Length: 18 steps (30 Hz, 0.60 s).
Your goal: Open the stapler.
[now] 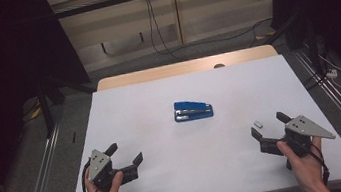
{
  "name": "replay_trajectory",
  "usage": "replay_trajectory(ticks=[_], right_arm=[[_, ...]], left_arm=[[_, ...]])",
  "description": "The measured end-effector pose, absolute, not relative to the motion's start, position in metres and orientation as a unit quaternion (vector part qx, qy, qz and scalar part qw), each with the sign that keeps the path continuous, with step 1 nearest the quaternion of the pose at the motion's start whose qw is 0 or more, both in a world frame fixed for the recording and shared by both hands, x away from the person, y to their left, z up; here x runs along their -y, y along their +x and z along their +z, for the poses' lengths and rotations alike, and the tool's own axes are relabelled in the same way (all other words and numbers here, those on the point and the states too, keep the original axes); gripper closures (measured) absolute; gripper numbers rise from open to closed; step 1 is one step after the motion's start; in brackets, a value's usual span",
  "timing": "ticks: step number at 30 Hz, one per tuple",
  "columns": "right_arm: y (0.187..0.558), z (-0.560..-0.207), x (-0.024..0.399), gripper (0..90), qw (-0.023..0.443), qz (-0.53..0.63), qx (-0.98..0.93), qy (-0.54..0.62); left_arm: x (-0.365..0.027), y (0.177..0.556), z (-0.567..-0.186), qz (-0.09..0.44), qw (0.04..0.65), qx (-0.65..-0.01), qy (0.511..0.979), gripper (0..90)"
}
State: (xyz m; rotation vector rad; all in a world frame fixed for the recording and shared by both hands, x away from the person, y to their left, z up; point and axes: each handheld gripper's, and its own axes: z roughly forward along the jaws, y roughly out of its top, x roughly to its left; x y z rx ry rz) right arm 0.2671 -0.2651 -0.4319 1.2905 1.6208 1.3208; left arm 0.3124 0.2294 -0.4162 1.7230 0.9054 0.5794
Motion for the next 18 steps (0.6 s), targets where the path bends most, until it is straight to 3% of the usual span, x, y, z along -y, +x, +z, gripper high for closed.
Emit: replay_trajectory(ticks=[18], right_arm=[[0.273, -0.428, 0.256, 2.1, 0.339, 0.507, -0.637, 0.472]], left_arm=[[-0.224, 0.323, -0.417, 0.225, 0.501, -0.377, 0.746, 5.4]])
